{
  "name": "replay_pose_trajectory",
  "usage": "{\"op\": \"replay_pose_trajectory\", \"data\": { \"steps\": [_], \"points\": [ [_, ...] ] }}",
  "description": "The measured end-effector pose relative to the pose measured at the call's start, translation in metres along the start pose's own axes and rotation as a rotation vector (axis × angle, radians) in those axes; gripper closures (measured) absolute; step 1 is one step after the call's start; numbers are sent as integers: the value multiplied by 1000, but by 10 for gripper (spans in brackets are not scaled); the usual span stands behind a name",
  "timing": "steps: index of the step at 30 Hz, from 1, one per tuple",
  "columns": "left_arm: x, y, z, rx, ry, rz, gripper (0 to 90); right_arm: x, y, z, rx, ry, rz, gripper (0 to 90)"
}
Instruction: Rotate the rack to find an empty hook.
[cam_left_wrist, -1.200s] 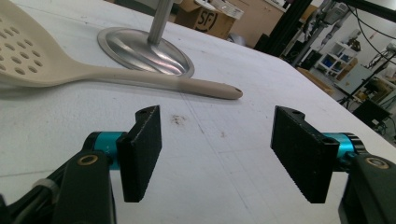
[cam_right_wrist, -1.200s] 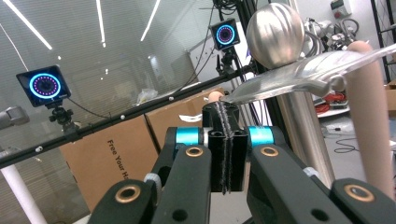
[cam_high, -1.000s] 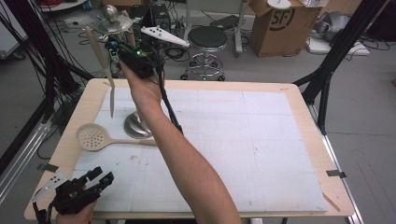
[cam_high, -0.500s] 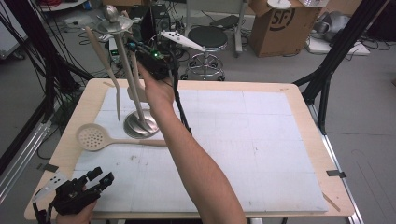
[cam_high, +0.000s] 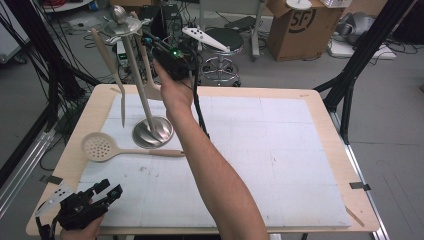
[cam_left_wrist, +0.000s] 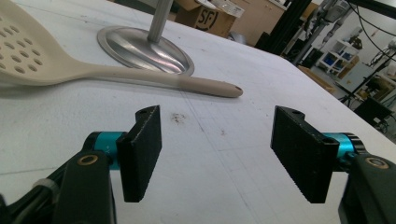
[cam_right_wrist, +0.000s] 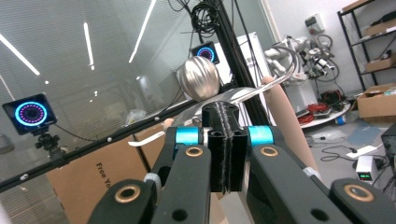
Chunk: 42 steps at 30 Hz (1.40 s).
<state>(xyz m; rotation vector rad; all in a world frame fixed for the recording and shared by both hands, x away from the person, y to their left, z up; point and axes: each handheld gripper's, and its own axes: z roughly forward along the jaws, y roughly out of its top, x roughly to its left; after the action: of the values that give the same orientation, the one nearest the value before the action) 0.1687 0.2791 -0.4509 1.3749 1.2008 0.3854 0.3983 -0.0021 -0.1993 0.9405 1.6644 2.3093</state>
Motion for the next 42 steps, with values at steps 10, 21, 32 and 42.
{"op": "replay_pose_trajectory", "data": {
  "steps": [10, 21, 32, 42],
  "points": [
    [-1, 0, 1, 3, -1, -2, 343, 4, 1, -2, 14, -11, -26, 900],
    [-1, -1, 2, 7, -3, 1, 343, 4, -2, -3, 28, -10, -37, 900],
    [0, 0, 0, 7, -2, 0, 343, 6, -11, -5, 66, -7, -37, 861],
    [-1, -1, 1, 8, -2, 1, 343, -12, -21, -17, 91, -53, 36, 634]
  ]
}}
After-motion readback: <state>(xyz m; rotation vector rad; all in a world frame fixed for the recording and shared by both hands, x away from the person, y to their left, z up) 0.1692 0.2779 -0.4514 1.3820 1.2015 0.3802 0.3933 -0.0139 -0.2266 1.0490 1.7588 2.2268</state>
